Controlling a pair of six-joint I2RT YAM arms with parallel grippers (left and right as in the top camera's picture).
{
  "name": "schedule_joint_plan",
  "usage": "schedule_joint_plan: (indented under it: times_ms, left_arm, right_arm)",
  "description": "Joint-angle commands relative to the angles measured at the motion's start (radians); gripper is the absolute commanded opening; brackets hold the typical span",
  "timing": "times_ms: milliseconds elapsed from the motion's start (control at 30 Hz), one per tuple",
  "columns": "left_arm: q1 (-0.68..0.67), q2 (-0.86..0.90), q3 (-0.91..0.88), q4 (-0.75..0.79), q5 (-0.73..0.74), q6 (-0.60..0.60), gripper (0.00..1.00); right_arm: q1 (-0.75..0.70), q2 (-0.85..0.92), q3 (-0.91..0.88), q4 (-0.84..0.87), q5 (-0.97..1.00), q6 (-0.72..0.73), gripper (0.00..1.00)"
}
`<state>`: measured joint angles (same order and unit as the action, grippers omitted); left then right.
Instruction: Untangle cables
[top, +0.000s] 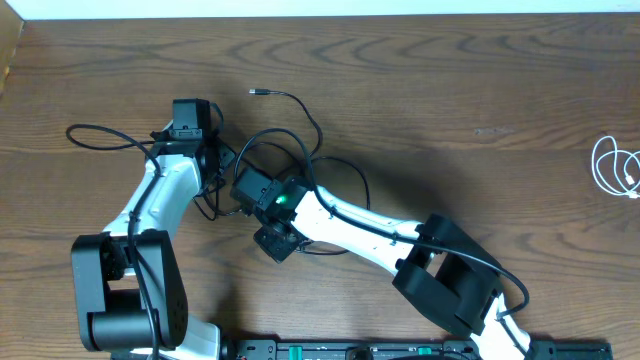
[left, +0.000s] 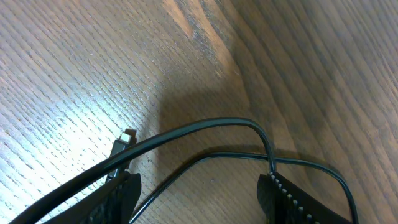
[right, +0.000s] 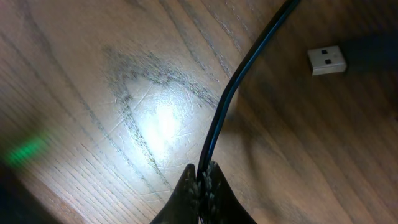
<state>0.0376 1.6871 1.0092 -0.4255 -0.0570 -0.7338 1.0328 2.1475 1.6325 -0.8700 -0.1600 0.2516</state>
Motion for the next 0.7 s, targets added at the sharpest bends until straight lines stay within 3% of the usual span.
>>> schedule_joint_plan:
  times_ms: [0, 333, 667]
  left_arm:
    - [0.000, -0.004, 0.009, -0.003, -0.003, -0.005, 0.65]
    - [0.000, -0.004, 0.009, -0.003, -0.003, -0.005, 0.65]
    - [0.000, -0.004, 0.009, -0.003, -0.003, -0.005, 0.65]
  right_arm:
    - [0.002, -0.016, -0.010, 0.006, 0.005, -0.006, 0.02]
    - [-0.017, -0.042, 0.010, 0.003, 0.004, -0.044, 0.01]
    - [-0.052, -0.196, 0.043, 0.082, 0.005, -0.156, 0.01]
